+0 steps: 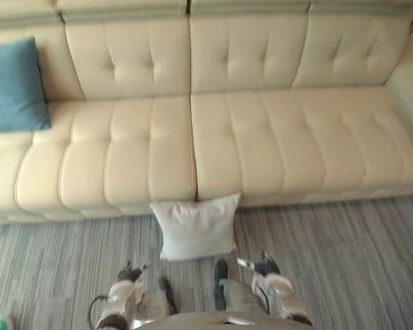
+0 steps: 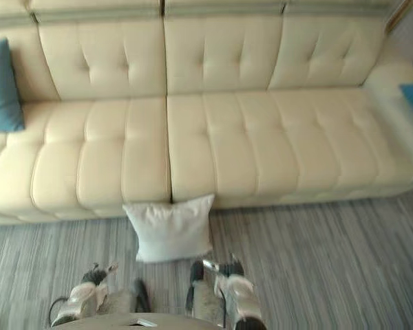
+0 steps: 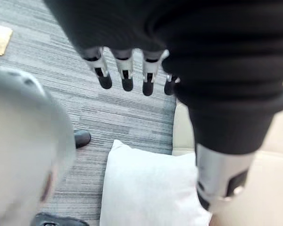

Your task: Pick up cushions and gather them together orderly.

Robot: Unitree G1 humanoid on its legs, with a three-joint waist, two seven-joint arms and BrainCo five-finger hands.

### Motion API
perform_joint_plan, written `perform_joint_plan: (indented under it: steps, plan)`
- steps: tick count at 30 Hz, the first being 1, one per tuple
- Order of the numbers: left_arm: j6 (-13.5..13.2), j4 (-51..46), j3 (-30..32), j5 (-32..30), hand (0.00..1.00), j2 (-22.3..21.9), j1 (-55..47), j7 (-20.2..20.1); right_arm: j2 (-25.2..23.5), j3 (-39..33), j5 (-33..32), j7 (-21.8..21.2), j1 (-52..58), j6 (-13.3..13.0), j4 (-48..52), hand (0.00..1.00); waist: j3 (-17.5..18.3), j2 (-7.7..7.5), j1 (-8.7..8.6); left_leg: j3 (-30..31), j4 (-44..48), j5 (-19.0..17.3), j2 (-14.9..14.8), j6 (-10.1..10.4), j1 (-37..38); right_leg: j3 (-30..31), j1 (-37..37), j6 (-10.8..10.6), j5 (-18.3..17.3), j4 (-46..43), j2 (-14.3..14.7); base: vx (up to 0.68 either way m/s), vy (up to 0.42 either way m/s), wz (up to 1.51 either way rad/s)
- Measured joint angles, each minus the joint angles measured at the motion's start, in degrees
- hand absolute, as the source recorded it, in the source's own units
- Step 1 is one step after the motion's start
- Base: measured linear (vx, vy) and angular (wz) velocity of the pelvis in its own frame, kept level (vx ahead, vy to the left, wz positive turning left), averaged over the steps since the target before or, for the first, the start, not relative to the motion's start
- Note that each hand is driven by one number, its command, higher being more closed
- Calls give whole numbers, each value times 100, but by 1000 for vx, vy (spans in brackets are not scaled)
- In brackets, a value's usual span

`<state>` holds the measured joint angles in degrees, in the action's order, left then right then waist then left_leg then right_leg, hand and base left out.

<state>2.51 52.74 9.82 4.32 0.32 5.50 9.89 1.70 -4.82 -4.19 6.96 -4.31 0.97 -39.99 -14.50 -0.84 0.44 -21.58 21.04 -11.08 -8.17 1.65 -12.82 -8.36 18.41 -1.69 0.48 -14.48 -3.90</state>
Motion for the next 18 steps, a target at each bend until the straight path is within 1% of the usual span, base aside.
perform_joint_plan:
  steps: [3, 4, 5, 6, 8, 9, 10, 11, 12, 13, 14, 15, 17, 18]
  plan:
    - [-79, -448, -199, 464, 0, 79, 547, 124, 174, 283, -4, 133, -618, -59, 571, 0, -465, 77, 0, 101, 914, -327, -223, -82, -765, 37, 674, 49, -137, -676, 16, -242, 69, -5]
    - [-110, -551, -238, 528, 0, 134, 636, 141, 207, 309, -7, 154, -734, -82, 653, 0, -538, 75, 6, 101, 1093, -381, -257, -101, -930, 78, 858, 52, -173, -851, 11, -203, 52, -12]
    - [-134, -717, -287, 642, 0, 243, 781, 194, 291, 395, -9, 199, -903, -84, 792, 0, -621, 70, 13, 93, 1357, -458, -293, -127, -1264, 157, 1242, 70, -222, -1141, -7, -198, 42, -11]
    - [-143, -755, -303, 688, 0, 288, 849, 224, 331, 421, -11, 203, -983, -83, 809, 0, -653, 80, 10, 94, 1445, -476, -323, -149, -1399, 172, 1382, 76, -230, -1225, -17, -193, 22, -10]
    - [-157, -896, -316, 811, 0, 567, 1264, 273, 474, 431, -58, 236, -1441, -74, 799, 0, -831, 93, 7, 86, 1749, -531, -356, -179, -2037, 274, 2045, 111, -230, -1465, -37, -188, -1, -6]
    - [-163, -923, -314, 837, 0, 629, 1352, 283, 517, 431, -62, 239, -1532, -74, 799, 0, -897, 104, 7, 90, 1800, -538, -372, -194, -2146, 285, 2147, 119, -227, -1486, -31, -192, -19, -12]
    - [-198, -944, -294, 941, 0, 827, 1588, 350, 638, 418, -111, 247, -1806, -72, 773, 0, -1000, 116, 17, 90, 1934, -528, -431, -210, -2536, 323, 2502, 132, -146, -1495, 16, -180, -24, -18]
    - [-209, -942, -227, 1025, 0, 1009, 1772, 376, 742, 413, -118, 278, -2037, -67, 763, 0, -1032, 117, 27, 105, 2045, -513, -483, -232, -2896, 334, 2820, 147, -43, -1499, 31, -162, -20, -18]
    - [-209, -942, -181, 1063, 0, 1074, 1862, 378, 799, 412, -121, 319, -2140, -66, 760, 0, -1057, 123, 24, 110, 2078, -501, -503, -239, -3036, 334, 2937, 156, -4, -1512, 43, -144, -20, -12]
    - [-212, -942, -62, 1159, 0, 1264, 2145, 394, 1006, 386, -191, 397, -2461, -65, 758, 0, -1213, 128, 15, 106, 2172, -449, -530, -262, -3322, 352, 3222, 152, 109, -1571, 48, -101, -14, -5]
    - [-214, -942, -26, 1195, 0, 1442, 2339, 428, 1169, 348, -221, 440, -2723, -64, 756, 0, -1336, 132, 15, 109, 2275, -412, -550, -282, -3533, 372, 3436, 158, 113, -1675, 50, -99, -15, -3]
    - [-220, -945, -8, 1223, 0, 1520, 2445, 444, 1244, 340, -223, 458, -2839, -65, 755, 0, -1381, 132, 11, 111, 2320, -405, -563, -295, -3626, 376, 3542, 159, 114, -1720, 50, -87, 2, -1]
    - [-288, -1105, 113, 1316, 0, 1863, 2896, 486, 1592, 330, -223, 561, -3334, -71, 758, 0, -1514, 140, 7, 159, 2618, -400, -632, -316, -4222, 375, 4141, 180, 103, -2054, 38, -70, 9, 3]
    - [-312, -1164, 136, 1342, 0, 1913, 2964, 486, 1655, 316, -223, 591, -3437, -74, 757, 0, -1546, 140, 9, 175, 2673, -401, -636, -319, -4329, 374, 4247, 184, 95, -2111, 33, -30, 9, 7]
